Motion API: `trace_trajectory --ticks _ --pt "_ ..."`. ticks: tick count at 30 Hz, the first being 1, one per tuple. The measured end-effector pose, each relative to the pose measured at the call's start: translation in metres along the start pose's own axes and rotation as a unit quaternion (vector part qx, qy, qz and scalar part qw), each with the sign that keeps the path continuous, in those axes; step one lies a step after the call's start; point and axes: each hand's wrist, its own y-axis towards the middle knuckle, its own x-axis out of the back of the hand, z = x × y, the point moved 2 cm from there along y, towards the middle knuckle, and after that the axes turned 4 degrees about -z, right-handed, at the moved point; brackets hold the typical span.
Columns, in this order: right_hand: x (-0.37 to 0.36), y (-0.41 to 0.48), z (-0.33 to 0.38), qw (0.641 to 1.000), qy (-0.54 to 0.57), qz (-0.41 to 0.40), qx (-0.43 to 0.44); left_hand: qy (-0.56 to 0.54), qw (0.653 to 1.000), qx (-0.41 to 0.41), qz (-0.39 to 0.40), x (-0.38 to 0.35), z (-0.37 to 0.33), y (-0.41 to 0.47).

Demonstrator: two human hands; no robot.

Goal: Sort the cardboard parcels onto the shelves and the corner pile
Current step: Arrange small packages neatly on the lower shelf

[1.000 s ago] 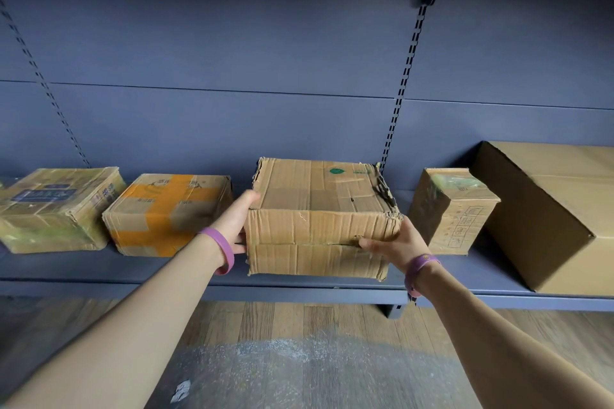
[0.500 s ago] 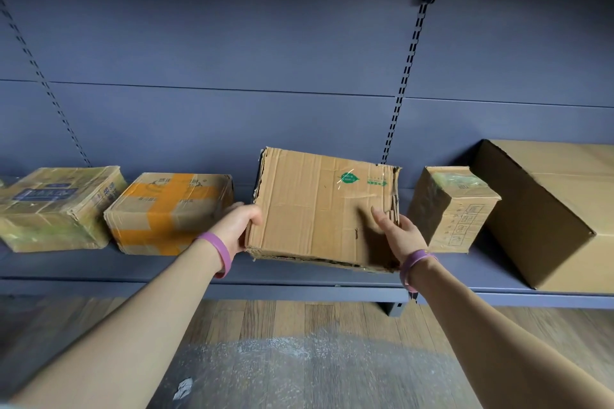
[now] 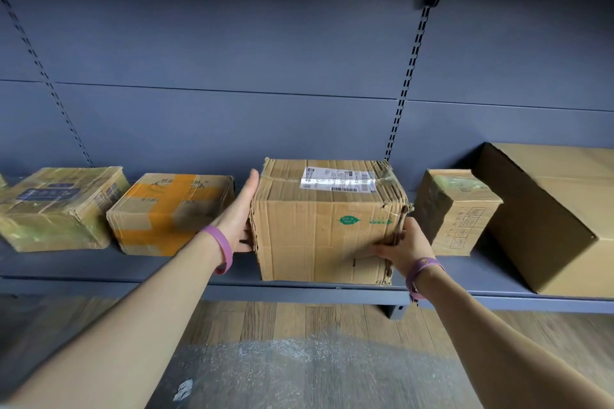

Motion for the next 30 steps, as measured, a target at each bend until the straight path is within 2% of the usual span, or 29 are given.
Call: trace_trajectory --ticks 4,7,11,14,17,21,24,27,30 --pt "-0.001 0.003 0.000 0.999 0.000 0.032 0.029 -0.005 1.000 -0.018 -0.016 0.001 0.005 0.005" --pt "-0.003 -0.003 0.012 0.992 0.080 0.093 0.037 -0.035 0.998 -0.032 -0.032 0.003 0.008 0.008" --pt "-0.009 -0.010 0.021 0.969 0.203 0.131 -0.051 -0.038 0.998 -0.030 -0.045 0.010 0.011 0.012" --pt "-0.009 -0.011 0.024 0.957 0.220 0.132 -0.134 -0.039 0.997 -0.034 -0.064 0.019 0.017 0.026" --pt "-0.009 -0.010 0.025 0.956 0.227 0.091 -0.163 -0.017 0.995 -0.019 -0.092 0.023 0.020 0.038" --pt "-0.005 -0.009 0.025 0.967 0.219 0.021 -0.131 0.012 0.994 0.000 -0.106 0.013 0.004 0.018" --pt "-0.002 -0.005 0.021 0.967 0.226 0.017 -0.113 0.033 0.991 -0.018 -0.131 0.009 0.001 0.018" --pt "0.000 -0.004 0.018 0.970 0.219 0.019 -0.106 0.091 0.987 -0.050 -0.120 0.011 0.000 0.019" --pt "0.002 -0.002 0.018 0.972 0.218 0.002 -0.091 0.030 0.992 -0.059 -0.110 0.008 -0.006 0.013"
